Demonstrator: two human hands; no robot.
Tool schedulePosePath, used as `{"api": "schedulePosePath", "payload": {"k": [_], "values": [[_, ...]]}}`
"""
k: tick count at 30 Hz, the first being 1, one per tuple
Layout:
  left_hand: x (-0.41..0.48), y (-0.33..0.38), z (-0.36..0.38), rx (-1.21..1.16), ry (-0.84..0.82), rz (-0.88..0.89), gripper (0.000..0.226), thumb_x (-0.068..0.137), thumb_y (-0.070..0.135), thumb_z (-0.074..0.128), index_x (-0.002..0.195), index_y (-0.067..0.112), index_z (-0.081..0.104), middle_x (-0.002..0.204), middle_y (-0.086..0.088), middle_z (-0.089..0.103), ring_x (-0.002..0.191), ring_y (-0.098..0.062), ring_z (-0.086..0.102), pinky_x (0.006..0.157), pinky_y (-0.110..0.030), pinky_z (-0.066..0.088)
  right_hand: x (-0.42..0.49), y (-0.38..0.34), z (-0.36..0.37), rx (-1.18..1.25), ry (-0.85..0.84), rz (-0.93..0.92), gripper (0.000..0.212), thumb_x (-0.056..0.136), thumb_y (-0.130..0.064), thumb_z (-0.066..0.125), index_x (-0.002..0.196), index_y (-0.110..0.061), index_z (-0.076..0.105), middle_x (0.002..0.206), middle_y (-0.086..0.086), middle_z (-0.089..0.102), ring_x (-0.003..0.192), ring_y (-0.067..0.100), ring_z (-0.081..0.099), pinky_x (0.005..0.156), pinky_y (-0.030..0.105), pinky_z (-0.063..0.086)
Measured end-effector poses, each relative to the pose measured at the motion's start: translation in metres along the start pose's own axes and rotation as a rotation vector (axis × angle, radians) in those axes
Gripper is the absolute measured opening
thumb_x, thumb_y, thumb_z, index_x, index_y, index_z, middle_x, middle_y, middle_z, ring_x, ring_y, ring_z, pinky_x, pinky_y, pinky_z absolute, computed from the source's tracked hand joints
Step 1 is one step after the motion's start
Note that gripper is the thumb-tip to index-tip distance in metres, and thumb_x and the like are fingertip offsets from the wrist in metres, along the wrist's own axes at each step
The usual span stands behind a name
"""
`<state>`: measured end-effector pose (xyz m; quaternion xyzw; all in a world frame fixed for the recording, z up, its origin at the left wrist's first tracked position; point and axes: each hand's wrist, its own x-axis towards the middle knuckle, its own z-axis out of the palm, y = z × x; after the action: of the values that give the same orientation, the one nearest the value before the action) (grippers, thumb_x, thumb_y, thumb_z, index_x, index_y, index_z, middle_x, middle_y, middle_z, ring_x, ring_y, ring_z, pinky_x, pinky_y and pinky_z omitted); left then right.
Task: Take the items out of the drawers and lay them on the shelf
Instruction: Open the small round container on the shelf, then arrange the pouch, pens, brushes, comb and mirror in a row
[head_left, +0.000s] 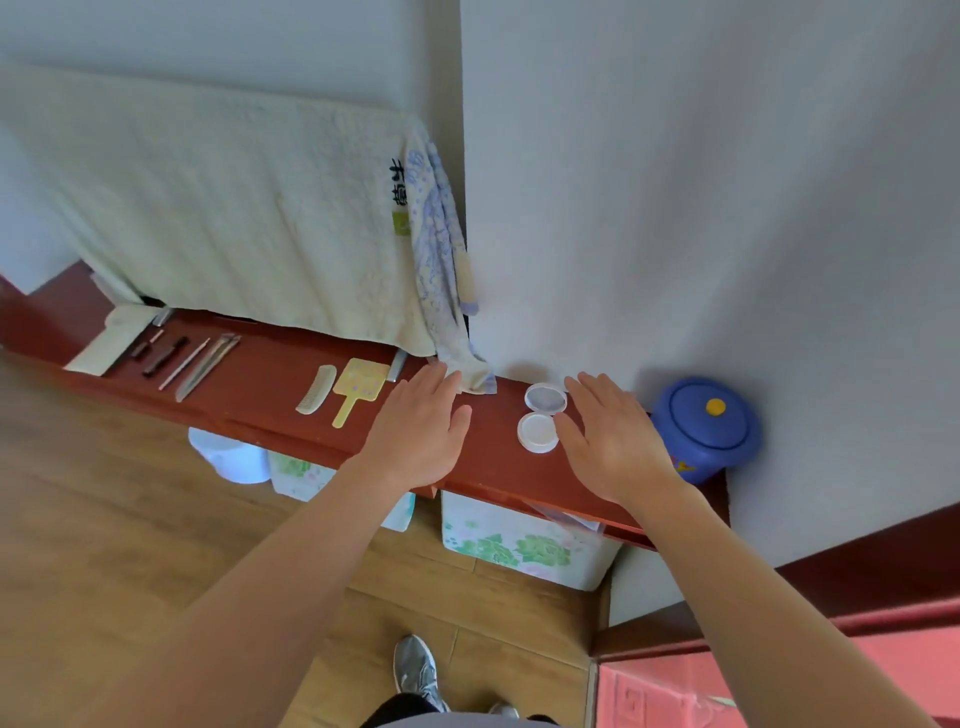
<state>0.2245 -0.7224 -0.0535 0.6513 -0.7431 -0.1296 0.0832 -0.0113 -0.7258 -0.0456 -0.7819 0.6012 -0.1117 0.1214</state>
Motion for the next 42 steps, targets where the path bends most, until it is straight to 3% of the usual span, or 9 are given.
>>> {"api": "schedulePosePath", "payload": {"k": [3,7,11,19,26,34,42], "values": [[-0.016,-0.008,-0.007,0.002,0.036,-0.052,0.055,0.105,0.034,0.033,0.154,0.01,0.027,0.162,-0.01,0.024,0.15,-0.024,0.019,0.122,-0.039,0.019,0.003,-0.017,-0.003,-0.002,-0.012,-0.047,0.045,0.099,-0.033,0.042,0.131,-0.003,0.053,0.137,0.016,0.052,0.13,0.034,0.041,0.106,0.042,0.03],[-0.038,-0.028,-0.017,0.015,0.08,-0.125,0.052,0.105,0.032,0.033,0.152,0.011,0.031,0.159,-0.008,0.03,0.148,-0.024,0.024,0.121,-0.039,0.022,0.013,-0.047,0.006,0.003,-0.014,-0.126,0.071,0.091,-0.05,0.017,0.14,-0.007,0.047,0.147,0.011,0.046,0.138,0.029,0.036,0.114,0.044,0.03],[-0.065,-0.065,-0.032,0.041,0.133,-0.19,0.046,0.104,0.029,0.033,0.147,0.012,0.039,0.153,-0.007,0.039,0.141,-0.025,0.034,0.116,-0.04,0.029,0.023,-0.093,0.015,0.003,-0.018,-0.206,0.065,0.093,-0.046,0.02,0.142,-0.01,0.046,0.145,0.008,0.048,0.136,0.028,0.039,0.112,0.042,0.03],[-0.136,-0.18,-0.074,-0.022,0.187,-0.386,0.052,0.106,0.032,0.025,0.155,0.015,0.027,0.163,-0.004,0.023,0.151,-0.021,0.015,0.124,-0.041,0.013,0.039,-0.229,0.059,0.013,-0.054,-0.355,0.065,0.093,-0.044,0.021,0.143,-0.01,0.044,0.147,0.01,0.046,0.138,0.029,0.037,0.114,0.045,0.028],[-0.2,-0.277,-0.098,-0.028,0.211,-0.482,0.053,0.106,0.032,0.025,0.156,0.016,0.025,0.164,-0.002,0.021,0.152,-0.019,0.013,0.124,-0.042,0.013,0.045,-0.342,0.1,0.019,-0.1,-0.441,0.057,0.1,-0.039,0.025,0.149,-0.013,0.035,0.155,0.007,0.035,0.146,0.025,0.024,0.119,0.045,0.017],[-0.227,-0.35,-0.113,-0.034,0.23,-0.607,0.052,0.107,0.036,0.025,0.155,0.018,0.028,0.163,-0.001,0.023,0.151,-0.018,0.017,0.122,-0.035,0.012,0.067,-0.418,0.134,0.01,-0.169,-0.472,0.052,0.103,-0.035,0.029,0.151,-0.016,0.031,0.157,0.005,0.031,0.147,0.024,0.021,0.119,0.043,0.015],[-0.204,-0.401,-0.137,-0.067,0.274,-0.677,0.049,0.107,0.033,0.028,0.153,0.016,0.032,0.16,-0.001,0.03,0.147,-0.017,0.024,0.12,-0.033,0.016,0.127,-0.466,0.157,0.076,-0.132,-0.582,0.049,0.097,-0.031,0.032,0.138,-0.009,0.048,0.141,0.008,0.051,0.13,0.024,0.043,0.109,0.038,0.03]]}}
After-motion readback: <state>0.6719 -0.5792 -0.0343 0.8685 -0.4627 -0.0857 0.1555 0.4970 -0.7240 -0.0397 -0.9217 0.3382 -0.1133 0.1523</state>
